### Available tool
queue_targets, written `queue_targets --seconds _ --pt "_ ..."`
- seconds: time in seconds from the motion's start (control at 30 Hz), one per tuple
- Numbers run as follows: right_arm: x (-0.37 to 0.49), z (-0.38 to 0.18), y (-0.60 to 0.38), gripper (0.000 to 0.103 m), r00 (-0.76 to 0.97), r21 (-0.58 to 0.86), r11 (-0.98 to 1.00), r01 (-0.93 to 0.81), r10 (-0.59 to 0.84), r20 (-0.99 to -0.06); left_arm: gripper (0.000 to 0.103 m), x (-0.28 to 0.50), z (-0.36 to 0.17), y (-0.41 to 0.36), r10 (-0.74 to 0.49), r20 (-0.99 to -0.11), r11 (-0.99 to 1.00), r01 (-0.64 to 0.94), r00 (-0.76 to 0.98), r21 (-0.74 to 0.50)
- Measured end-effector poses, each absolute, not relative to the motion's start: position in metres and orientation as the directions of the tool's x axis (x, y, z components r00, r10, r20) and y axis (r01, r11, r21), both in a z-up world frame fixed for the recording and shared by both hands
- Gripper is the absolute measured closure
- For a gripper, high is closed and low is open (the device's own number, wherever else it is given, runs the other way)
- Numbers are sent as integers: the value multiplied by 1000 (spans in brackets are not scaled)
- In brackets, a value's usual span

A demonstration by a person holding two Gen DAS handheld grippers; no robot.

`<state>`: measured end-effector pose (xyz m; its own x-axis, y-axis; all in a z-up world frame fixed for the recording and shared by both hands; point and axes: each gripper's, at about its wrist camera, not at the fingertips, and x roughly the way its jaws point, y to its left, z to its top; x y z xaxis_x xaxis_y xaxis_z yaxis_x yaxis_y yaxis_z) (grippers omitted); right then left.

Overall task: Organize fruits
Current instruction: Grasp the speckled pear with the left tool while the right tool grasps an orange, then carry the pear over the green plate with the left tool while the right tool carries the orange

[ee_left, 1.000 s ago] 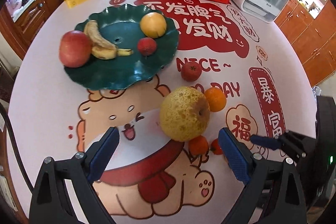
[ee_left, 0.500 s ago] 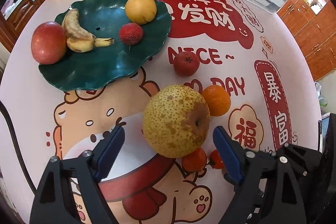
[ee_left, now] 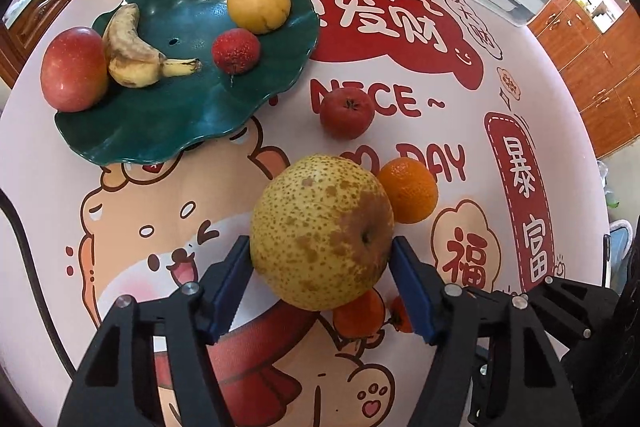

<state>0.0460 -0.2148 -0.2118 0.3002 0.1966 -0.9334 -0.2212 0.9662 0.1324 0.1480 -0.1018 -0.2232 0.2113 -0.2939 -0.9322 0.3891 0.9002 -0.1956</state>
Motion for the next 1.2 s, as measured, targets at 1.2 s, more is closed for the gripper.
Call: queue_targets --seconds 1.2 --pt "163 -13 -217 72 571 188 955 -231 289 -769 37 179 -51 -42 -258 -835 914 404 486 -46"
